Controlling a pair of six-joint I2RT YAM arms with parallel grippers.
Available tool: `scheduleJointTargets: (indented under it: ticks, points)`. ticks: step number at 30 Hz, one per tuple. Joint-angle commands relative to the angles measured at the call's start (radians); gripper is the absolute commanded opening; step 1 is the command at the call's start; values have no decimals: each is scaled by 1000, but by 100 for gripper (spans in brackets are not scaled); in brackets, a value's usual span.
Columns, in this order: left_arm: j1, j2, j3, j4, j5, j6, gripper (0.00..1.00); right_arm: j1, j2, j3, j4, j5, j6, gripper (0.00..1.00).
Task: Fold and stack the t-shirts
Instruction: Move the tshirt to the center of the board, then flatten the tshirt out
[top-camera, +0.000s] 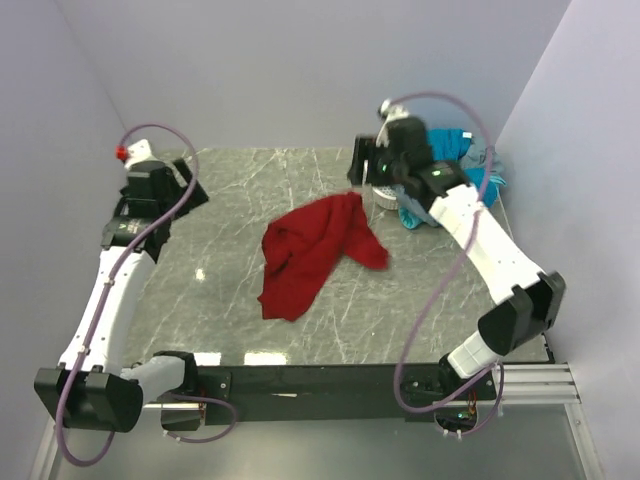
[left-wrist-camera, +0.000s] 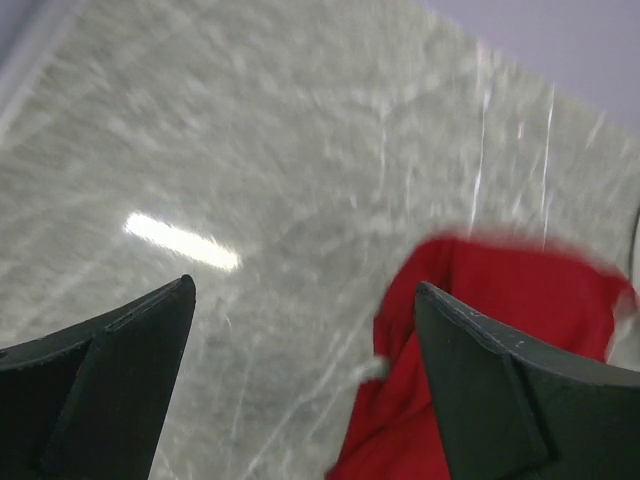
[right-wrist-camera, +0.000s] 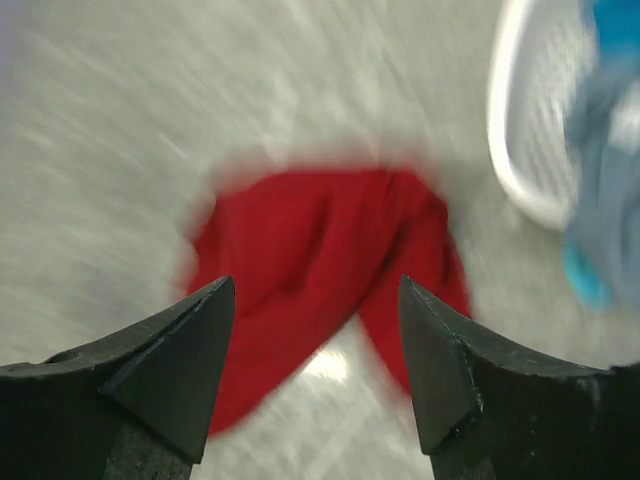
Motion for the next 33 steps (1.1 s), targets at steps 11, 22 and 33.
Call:
scheduleJointTargets:
  ticks: [11, 22, 33]
  points:
    - [-297, 171, -146, 109, 131, -155, 92, -3, -10, -362, 12, 65, 65, 73]
    - [-363, 418, -112, 90, 181, -196, 74, -20, -25, -416, 27, 65, 89, 72]
    - [-369, 475, -118, 124, 228, -254, 52, -45, -50, -447, 38, 65, 95, 72]
